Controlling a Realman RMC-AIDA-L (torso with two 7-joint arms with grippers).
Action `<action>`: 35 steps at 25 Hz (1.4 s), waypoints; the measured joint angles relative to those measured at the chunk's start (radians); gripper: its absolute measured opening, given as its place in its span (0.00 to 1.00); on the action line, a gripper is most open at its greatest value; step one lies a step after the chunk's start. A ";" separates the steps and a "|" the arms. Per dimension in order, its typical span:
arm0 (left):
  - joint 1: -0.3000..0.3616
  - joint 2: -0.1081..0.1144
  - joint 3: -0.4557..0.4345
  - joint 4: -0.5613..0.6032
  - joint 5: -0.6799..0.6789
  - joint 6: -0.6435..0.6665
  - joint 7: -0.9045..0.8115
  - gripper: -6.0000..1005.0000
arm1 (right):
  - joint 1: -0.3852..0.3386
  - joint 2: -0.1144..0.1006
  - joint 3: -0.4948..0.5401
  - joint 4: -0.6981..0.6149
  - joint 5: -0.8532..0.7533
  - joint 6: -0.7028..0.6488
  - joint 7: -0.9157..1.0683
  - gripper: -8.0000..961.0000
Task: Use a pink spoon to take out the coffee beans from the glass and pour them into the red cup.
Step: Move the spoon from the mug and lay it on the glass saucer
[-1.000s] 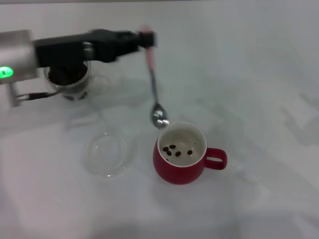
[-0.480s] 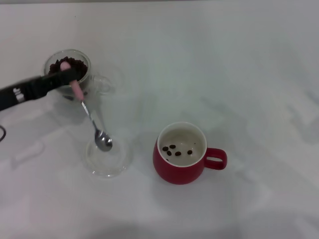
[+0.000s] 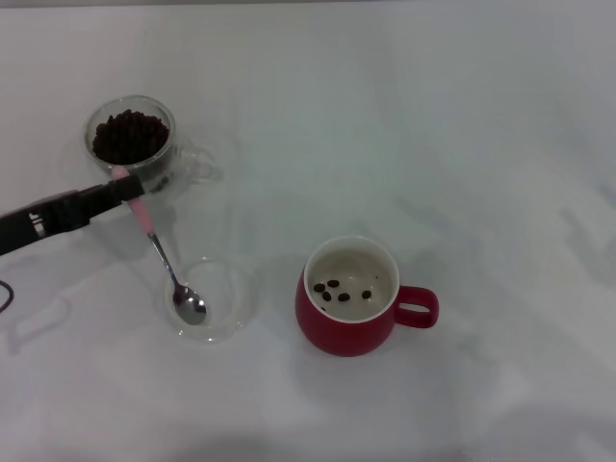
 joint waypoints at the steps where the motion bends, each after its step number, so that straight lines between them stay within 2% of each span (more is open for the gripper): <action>1: 0.000 -0.005 0.000 -0.002 0.003 -0.005 0.001 0.13 | -0.004 0.000 0.000 -0.003 0.000 -0.001 0.000 0.64; 8: 0.001 -0.036 -0.001 -0.007 0.008 -0.066 0.021 0.13 | -0.019 0.000 -0.001 -0.012 0.000 -0.002 0.002 0.64; 15: -0.018 -0.055 0.004 -0.030 0.008 -0.099 0.046 0.13 | -0.016 -0.003 0.009 -0.011 0.000 0.000 0.011 0.63; 23: -0.060 -0.058 0.007 -0.110 0.009 -0.100 0.069 0.14 | -0.007 -0.003 0.020 -0.007 0.000 0.005 0.013 0.63; 28: -0.071 -0.059 0.004 -0.154 0.007 -0.105 0.085 0.21 | -0.002 -0.004 0.021 -0.008 0.000 0.007 0.013 0.63; 35: -0.058 -0.056 0.000 -0.149 0.001 -0.106 0.086 0.31 | 0.016 -0.006 0.024 -0.007 0.000 0.011 0.012 0.63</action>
